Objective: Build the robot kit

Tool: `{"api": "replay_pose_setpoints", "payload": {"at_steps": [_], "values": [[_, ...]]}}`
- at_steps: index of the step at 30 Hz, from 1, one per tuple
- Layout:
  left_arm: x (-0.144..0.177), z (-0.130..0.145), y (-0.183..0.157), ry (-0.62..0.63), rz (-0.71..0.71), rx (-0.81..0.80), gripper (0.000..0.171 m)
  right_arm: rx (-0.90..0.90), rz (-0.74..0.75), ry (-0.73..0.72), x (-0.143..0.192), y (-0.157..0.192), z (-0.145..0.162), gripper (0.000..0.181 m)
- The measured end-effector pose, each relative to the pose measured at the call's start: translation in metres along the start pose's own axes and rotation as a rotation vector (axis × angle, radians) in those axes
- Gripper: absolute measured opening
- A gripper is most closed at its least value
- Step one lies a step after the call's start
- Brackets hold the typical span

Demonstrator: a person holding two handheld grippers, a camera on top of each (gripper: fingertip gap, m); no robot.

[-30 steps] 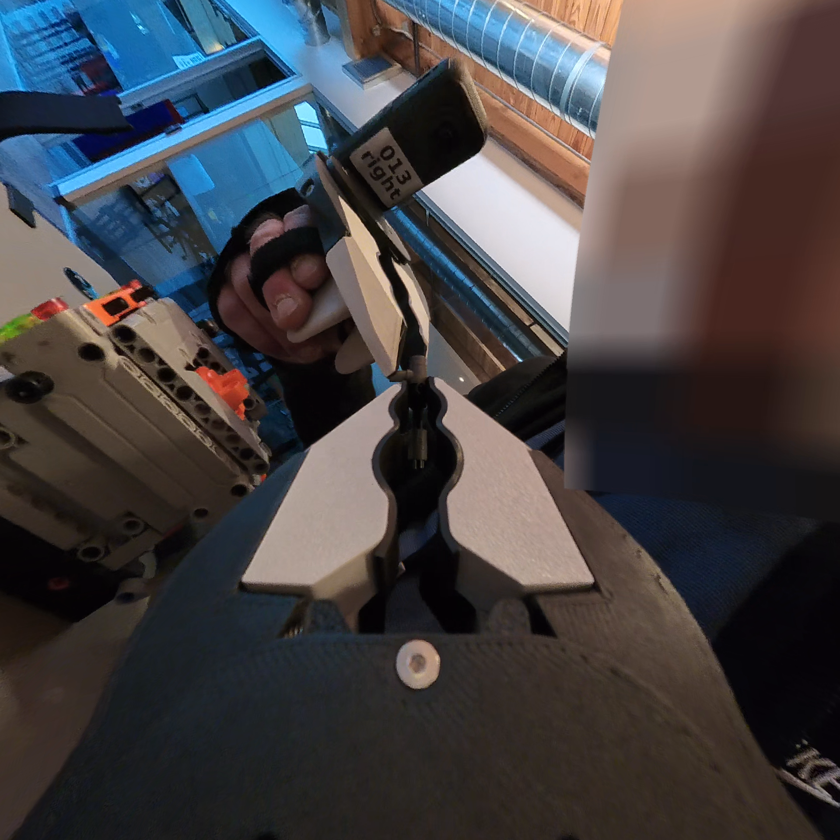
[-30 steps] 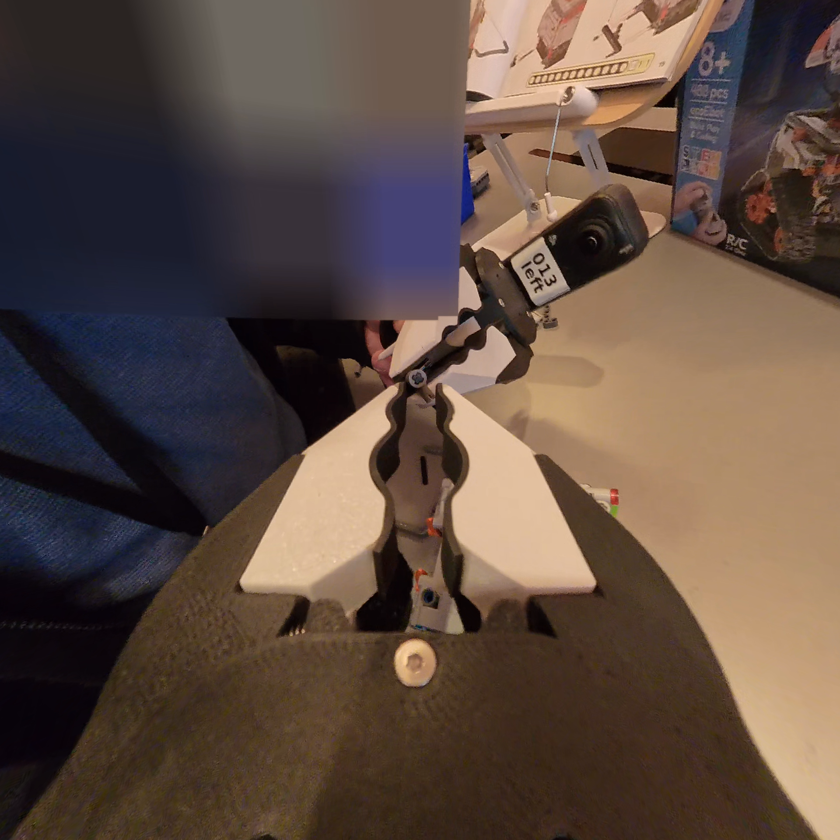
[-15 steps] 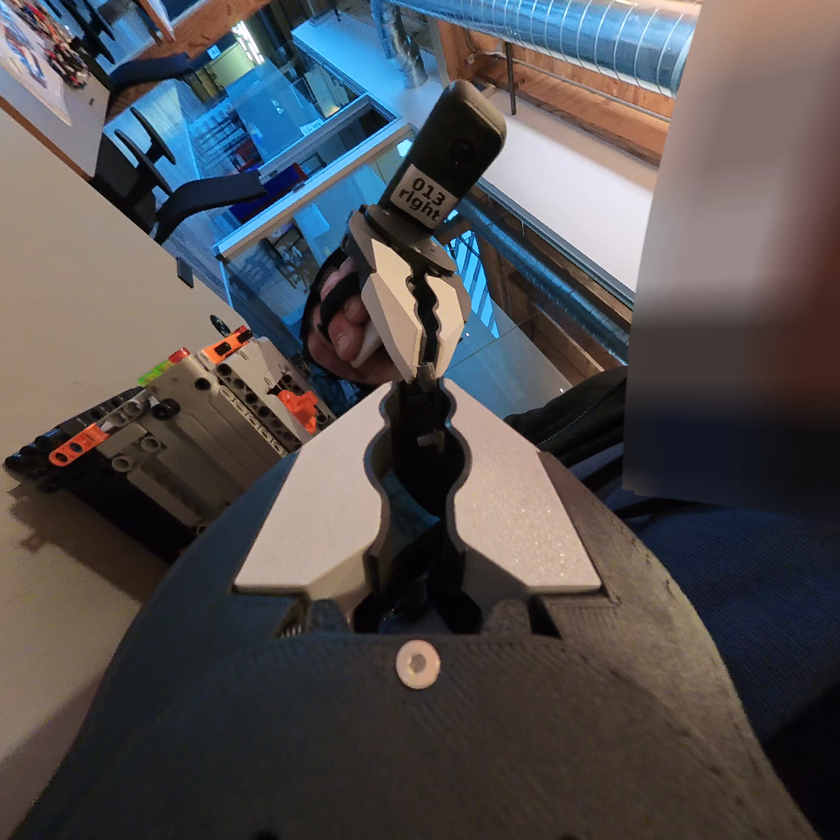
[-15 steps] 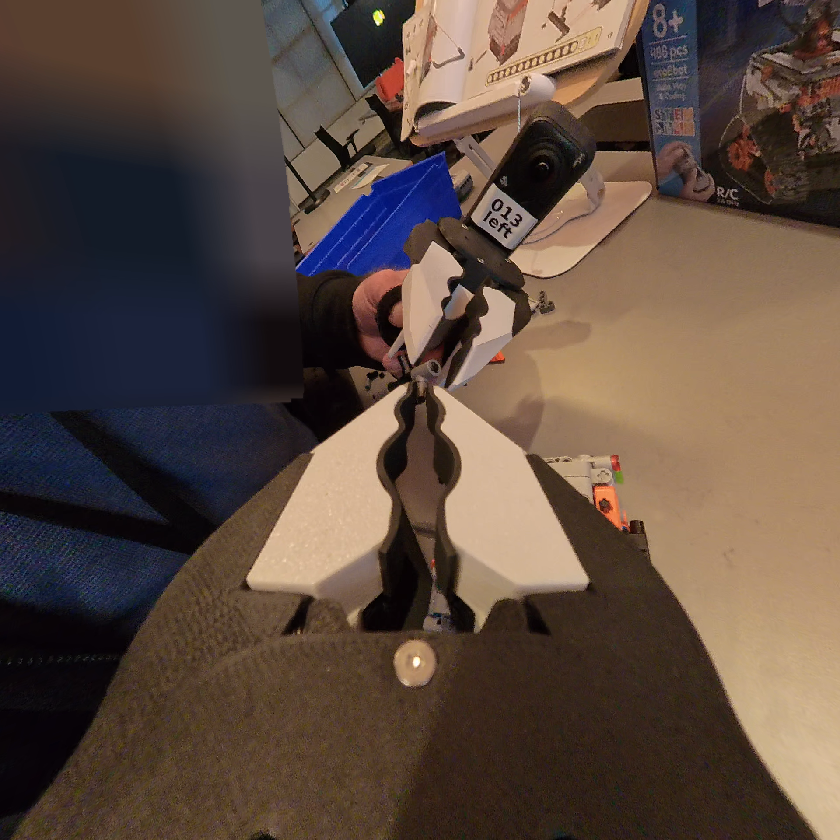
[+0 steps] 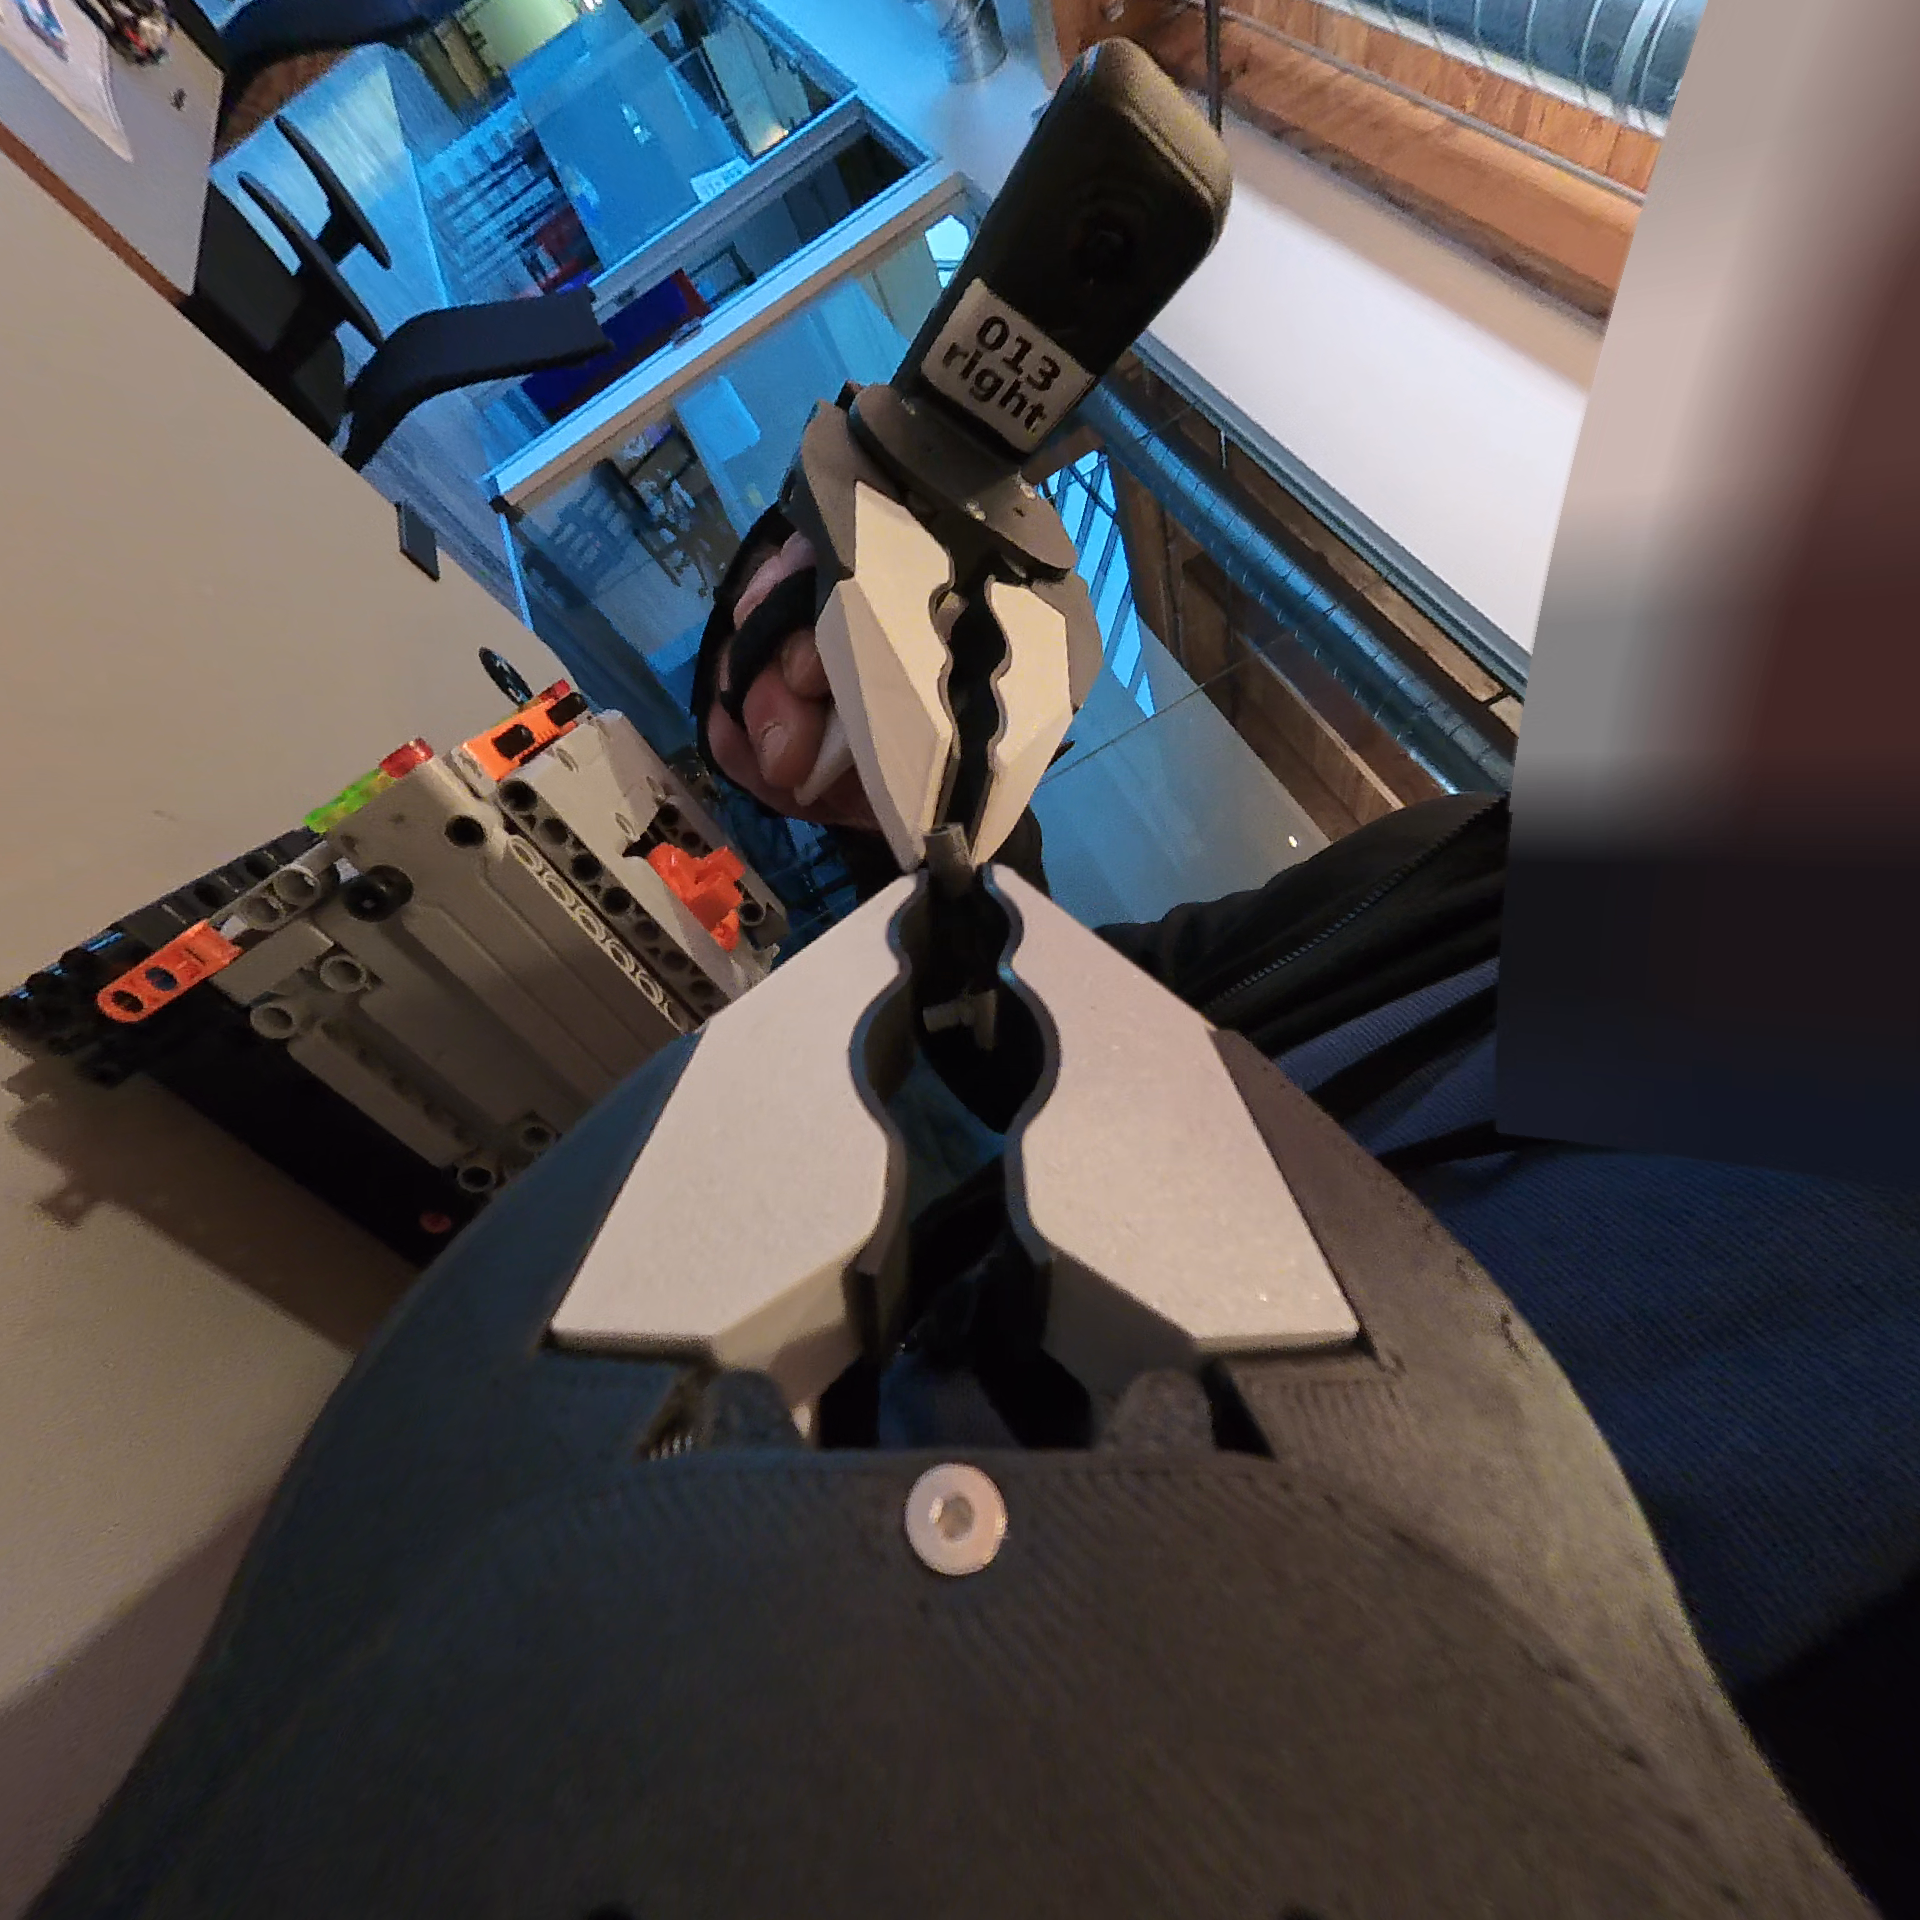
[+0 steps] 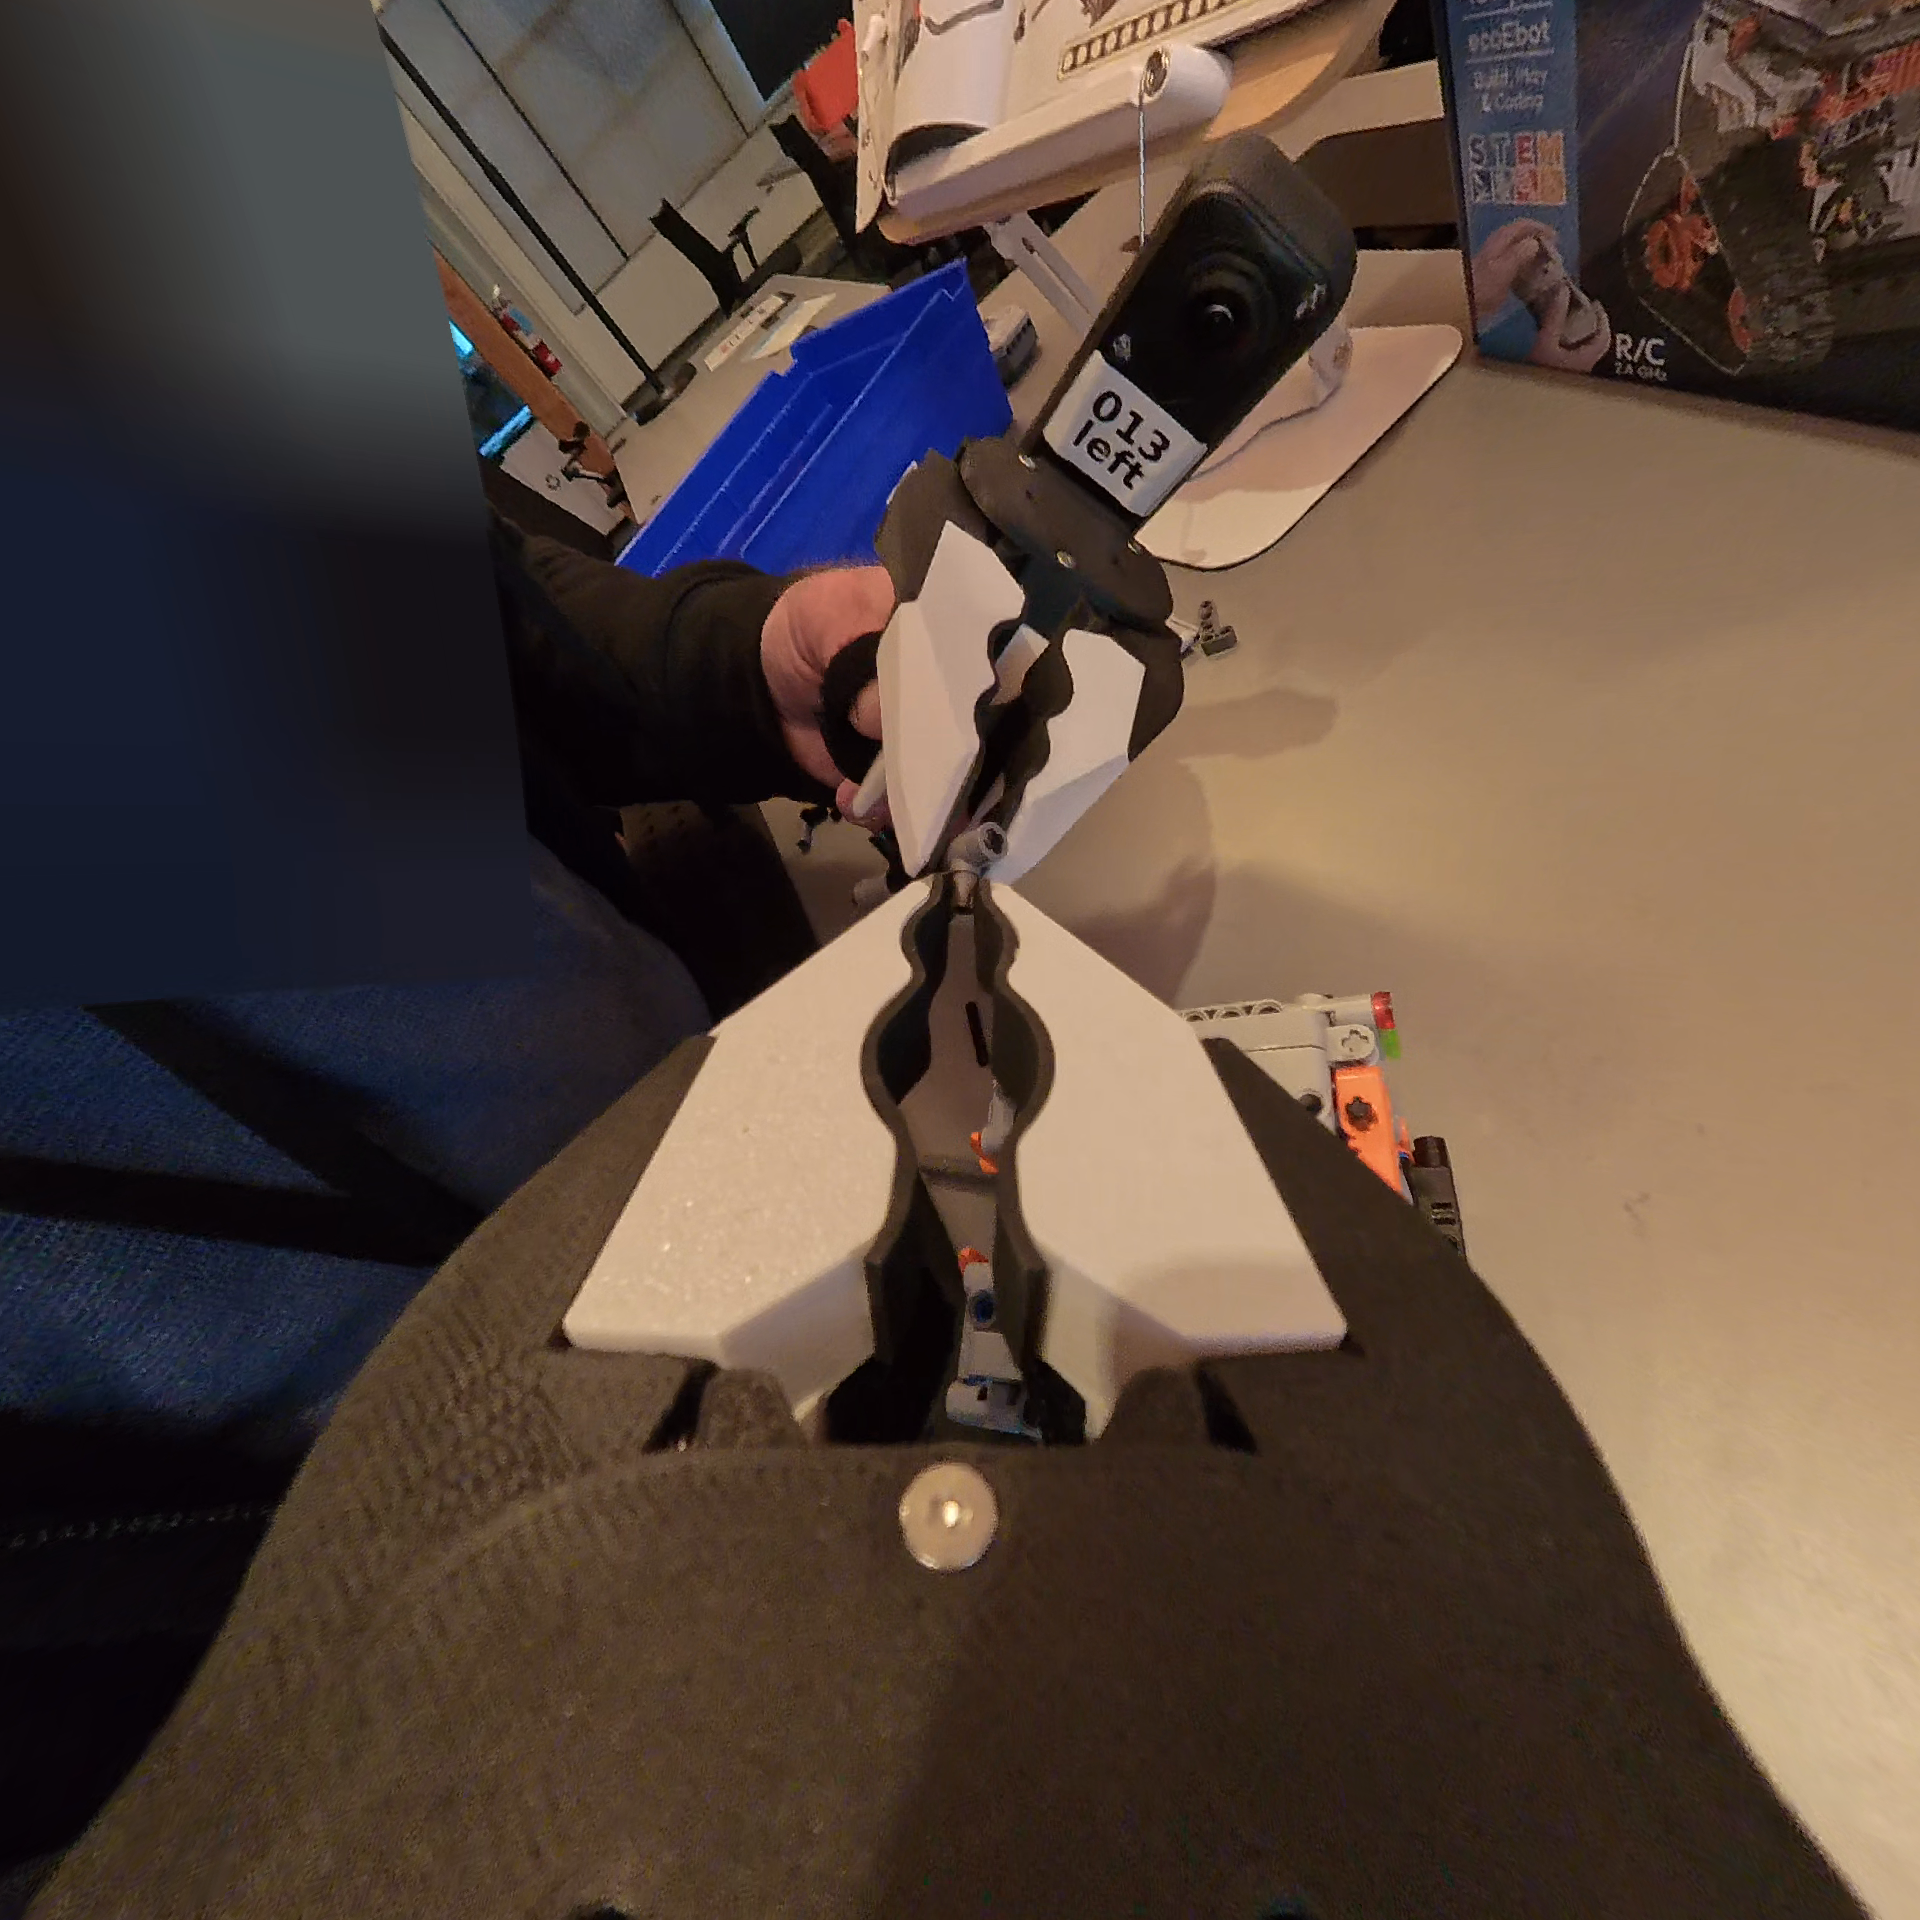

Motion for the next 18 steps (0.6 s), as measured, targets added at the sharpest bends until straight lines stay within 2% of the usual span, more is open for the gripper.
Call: {"api": "replay_pose_setpoints", "payload": {"at_steps": [7, 10, 18], "values": [[0.0023, -0.0022, 0.0021, -0.020, -0.018, -0.004, 0.005, -0.006, 0.029, 0.021, -0.0015, -0.0025, -0.0009, 0.001], [0.0076, -0.0089, 0.0020, -0.070, -0.010, -0.003, 0.008, 0.001, 0.024, 0.025, -0.0026, -0.0012, 0.0005, 0.001], [0.0083, -0.0040, 0.0075, -0.065, -0.042, 0.019, 0.004, -0.018, 0.051, 0.022, -0.0054, -0.0060, 0.0040, 0.001]]}}
Point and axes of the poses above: each gripper's, where its closed fingertips meet, x back along the fingers, z out of its underside, y = z × x across the jaws, the point moved 3 cm from there along x, back along the fingers, and after that the axes turned 15 degrees about z, right-handed, at the moved point
